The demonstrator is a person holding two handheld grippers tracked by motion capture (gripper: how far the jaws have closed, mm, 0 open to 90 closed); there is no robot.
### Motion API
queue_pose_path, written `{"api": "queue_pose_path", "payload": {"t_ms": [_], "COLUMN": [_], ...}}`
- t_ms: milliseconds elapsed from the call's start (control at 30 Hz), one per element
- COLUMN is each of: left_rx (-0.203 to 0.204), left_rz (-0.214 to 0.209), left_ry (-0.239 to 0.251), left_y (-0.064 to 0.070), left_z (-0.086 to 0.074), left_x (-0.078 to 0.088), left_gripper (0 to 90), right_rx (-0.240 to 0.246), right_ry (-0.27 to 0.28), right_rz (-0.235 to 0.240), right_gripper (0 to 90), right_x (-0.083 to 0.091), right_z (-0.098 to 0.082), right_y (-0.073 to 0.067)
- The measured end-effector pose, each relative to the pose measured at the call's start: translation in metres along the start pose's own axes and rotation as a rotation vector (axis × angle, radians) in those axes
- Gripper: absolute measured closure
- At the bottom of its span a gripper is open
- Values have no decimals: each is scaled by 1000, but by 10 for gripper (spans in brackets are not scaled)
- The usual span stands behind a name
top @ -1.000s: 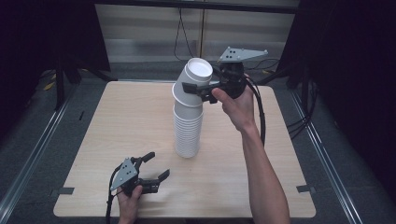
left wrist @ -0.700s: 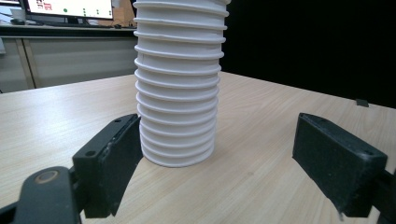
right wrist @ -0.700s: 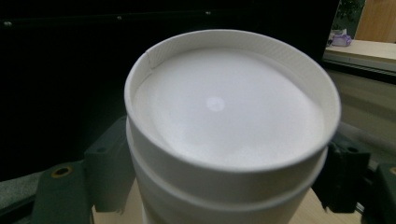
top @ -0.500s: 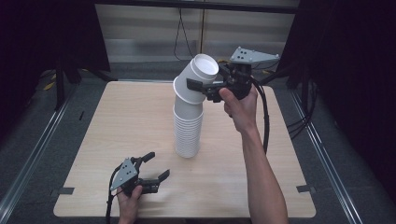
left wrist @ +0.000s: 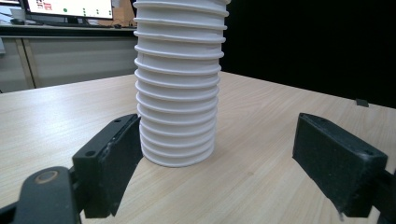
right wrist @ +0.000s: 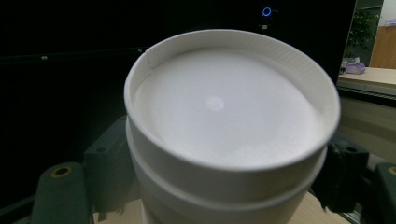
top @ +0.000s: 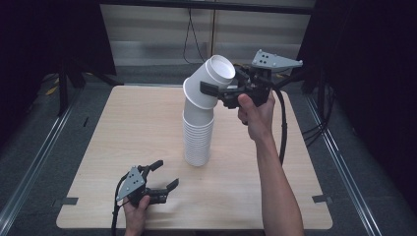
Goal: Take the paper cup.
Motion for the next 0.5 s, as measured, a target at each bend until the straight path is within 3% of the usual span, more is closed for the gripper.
{"api": "queue_pose_path", "payload": {"t_ms": [500], "left_rx": [19], "left_rz": [0], "left_ry": [-3], "left_y": [-1], "left_z": [0], "left_x": [0], "left_gripper": [156], "right_rx": [-10], "right_ry": [45], "right_rz": [-16], "right_gripper": [211], "right_x": [25], "right_z": [-6], "right_y": [-1]}}
Point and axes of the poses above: each handheld gripper's, and its own axes: x roughly backward along the jaws, z roughly out of its top, y roughly to its right, the point moved 6 cm from there along -x, roughly forward along the jaws
